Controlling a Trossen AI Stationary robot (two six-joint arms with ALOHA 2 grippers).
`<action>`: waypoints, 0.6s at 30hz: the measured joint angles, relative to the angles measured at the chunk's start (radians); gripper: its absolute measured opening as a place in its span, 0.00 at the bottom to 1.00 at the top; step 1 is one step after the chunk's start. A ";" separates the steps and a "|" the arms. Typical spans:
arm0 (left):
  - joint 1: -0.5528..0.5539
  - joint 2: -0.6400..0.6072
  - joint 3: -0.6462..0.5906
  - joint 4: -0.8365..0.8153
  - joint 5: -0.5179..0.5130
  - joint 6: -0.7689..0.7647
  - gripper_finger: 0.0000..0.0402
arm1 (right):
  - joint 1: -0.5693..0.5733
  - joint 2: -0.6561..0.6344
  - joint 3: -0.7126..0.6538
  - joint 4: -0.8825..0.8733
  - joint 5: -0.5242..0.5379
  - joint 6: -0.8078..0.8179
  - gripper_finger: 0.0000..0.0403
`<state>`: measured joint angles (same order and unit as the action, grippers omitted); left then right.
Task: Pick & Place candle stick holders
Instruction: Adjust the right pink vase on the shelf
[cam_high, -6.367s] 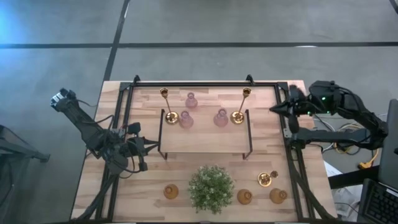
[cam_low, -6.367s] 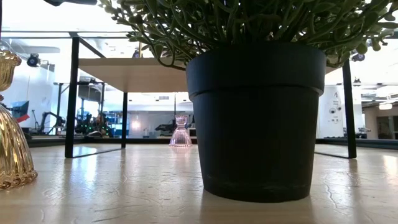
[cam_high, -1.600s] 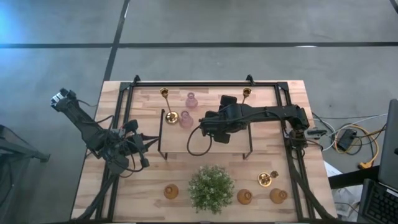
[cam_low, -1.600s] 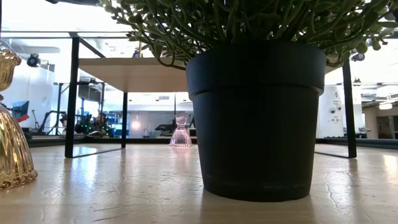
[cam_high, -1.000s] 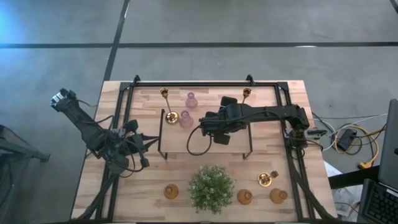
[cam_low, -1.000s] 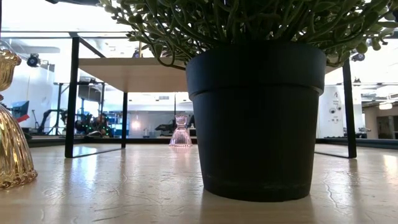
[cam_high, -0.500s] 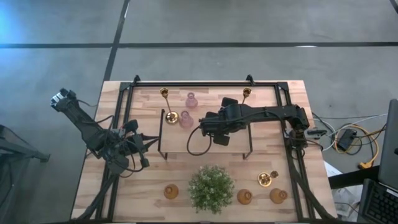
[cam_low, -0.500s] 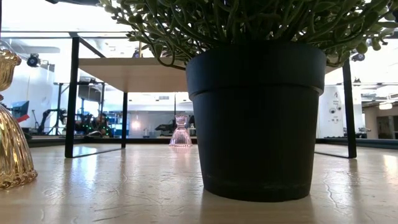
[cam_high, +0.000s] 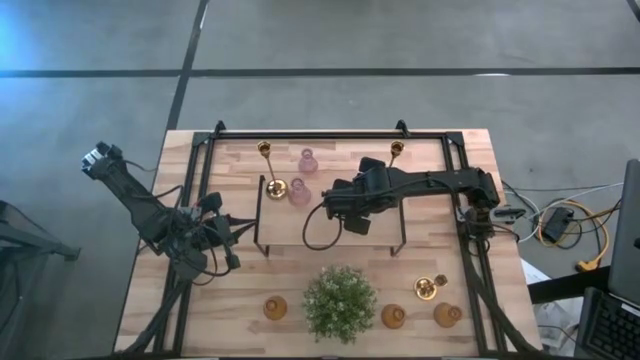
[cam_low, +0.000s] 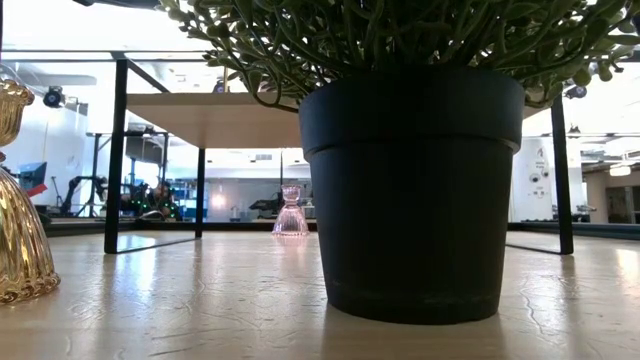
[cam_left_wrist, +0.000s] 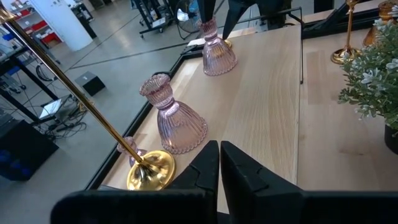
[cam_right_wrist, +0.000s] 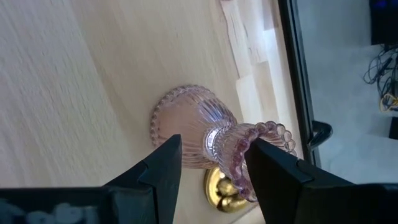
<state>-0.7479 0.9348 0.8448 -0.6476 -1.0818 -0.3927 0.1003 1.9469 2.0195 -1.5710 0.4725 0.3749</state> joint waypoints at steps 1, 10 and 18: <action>0.000 0.000 0.000 0.000 0.000 0.000 0.05 | 0.000 -0.008 -0.011 0.000 0.000 0.001 0.41; 0.000 0.000 0.000 0.000 0.000 0.000 0.05 | 0.012 -0.027 -0.038 -0.001 -0.009 0.009 0.41; 0.000 0.000 0.000 0.000 0.000 0.000 0.05 | 0.015 -0.027 -0.038 0.000 -0.005 -0.013 0.41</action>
<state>-0.7476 0.9348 0.8448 -0.6476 -1.0819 -0.3930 0.1154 1.9198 1.9820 -1.5715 0.4676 0.3616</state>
